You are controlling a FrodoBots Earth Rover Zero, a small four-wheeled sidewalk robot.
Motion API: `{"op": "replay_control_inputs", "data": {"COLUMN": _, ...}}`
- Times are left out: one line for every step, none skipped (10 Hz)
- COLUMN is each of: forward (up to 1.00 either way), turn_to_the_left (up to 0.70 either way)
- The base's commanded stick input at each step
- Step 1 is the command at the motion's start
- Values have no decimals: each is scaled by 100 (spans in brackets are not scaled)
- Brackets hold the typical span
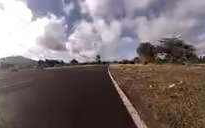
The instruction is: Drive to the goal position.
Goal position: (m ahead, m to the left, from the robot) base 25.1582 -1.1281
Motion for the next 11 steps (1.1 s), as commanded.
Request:
{"op": "replay_control_inputs", "data": {"forward": 50, "turn_to_the_left": 0}}
{"op": "replay_control_inputs", "data": {"forward": 50, "turn_to_the_left": 0}}
{"op": "replay_control_inputs", "data": {"forward": 50, "turn_to_the_left": 0}}
{"op": "replay_control_inputs", "data": {"forward": 50, "turn_to_the_left": 0}}
{"op": "replay_control_inputs", "data": {"forward": 50, "turn_to_the_left": 0}}
{"op": "replay_control_inputs", "data": {"forward": 50, "turn_to_the_left": 0}}
{"op": "replay_control_inputs", "data": {"forward": 50, "turn_to_the_left": 0}}
{"op": "replay_control_inputs", "data": {"forward": 50, "turn_to_the_left": 0}}
{"op": "replay_control_inputs", "data": {"forward": 50, "turn_to_the_left": 0}}
{"op": "replay_control_inputs", "data": {"forward": 50, "turn_to_the_left": 0}}
{"op": "replay_control_inputs", "data": {"forward": 50, "turn_to_the_left": 0}}
